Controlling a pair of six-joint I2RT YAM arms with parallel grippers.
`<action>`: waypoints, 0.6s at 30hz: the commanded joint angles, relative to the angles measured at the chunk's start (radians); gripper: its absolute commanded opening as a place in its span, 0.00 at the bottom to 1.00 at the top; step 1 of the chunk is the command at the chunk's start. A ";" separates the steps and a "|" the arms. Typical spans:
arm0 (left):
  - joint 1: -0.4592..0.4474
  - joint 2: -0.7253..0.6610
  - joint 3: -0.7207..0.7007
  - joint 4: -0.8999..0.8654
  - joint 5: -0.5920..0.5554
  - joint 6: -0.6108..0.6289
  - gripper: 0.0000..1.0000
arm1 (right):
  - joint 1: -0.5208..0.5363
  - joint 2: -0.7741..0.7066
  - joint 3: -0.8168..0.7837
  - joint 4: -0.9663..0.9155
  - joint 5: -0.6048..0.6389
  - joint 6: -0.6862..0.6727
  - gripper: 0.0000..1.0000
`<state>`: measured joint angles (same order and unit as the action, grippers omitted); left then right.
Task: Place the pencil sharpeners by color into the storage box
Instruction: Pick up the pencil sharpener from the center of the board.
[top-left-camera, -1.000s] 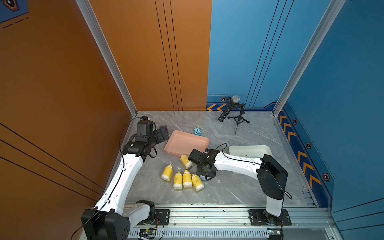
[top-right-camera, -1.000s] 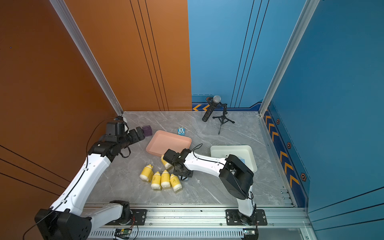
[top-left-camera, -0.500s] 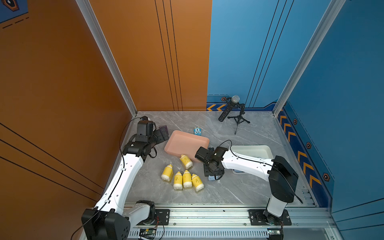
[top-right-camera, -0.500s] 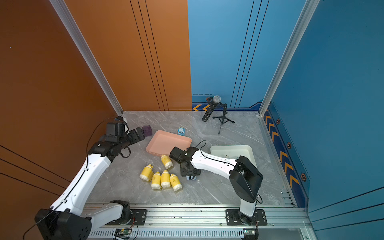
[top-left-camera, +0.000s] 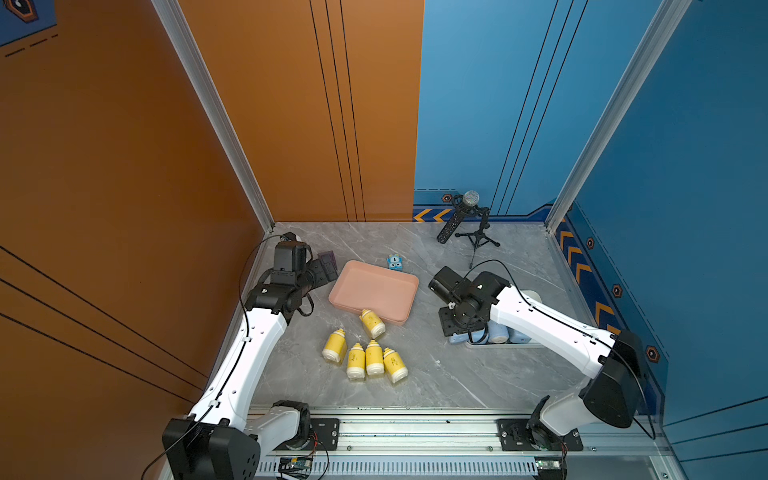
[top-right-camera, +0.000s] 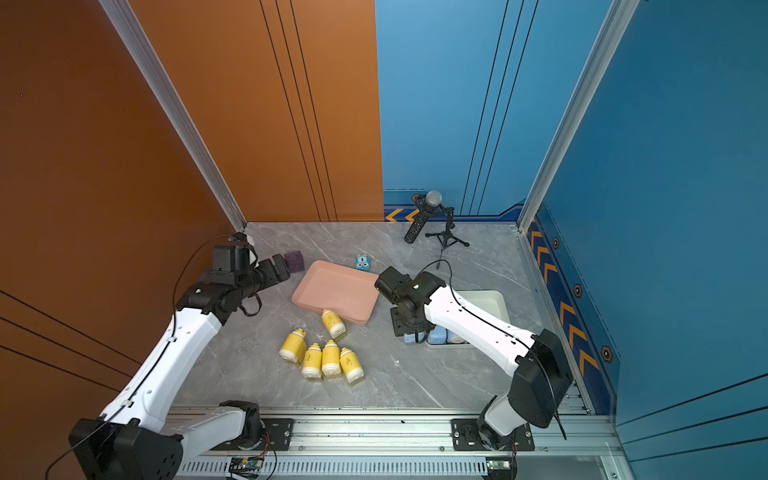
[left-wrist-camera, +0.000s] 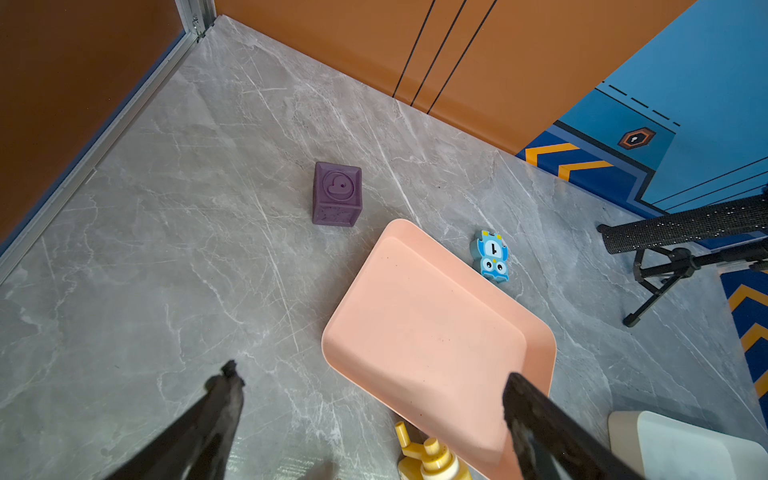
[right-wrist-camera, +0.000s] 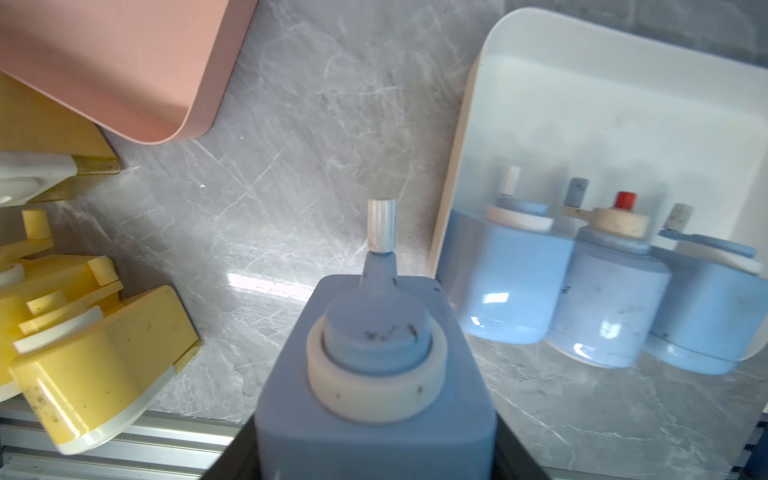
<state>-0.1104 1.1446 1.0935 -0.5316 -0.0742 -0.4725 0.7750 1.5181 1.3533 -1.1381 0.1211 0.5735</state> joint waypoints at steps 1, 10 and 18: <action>-0.005 -0.016 -0.010 0.006 -0.001 -0.004 0.98 | -0.085 -0.072 0.011 -0.113 0.066 -0.116 0.35; -0.006 -0.016 -0.008 0.006 0.006 -0.006 0.98 | -0.354 -0.149 0.003 -0.137 0.125 -0.294 0.36; 0.000 -0.031 -0.007 0.007 0.004 -0.006 0.98 | -0.519 -0.181 -0.014 -0.115 0.084 -0.413 0.37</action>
<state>-0.1104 1.1385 1.0935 -0.5316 -0.0734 -0.4728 0.2787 1.3785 1.3468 -1.2392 0.1986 0.2329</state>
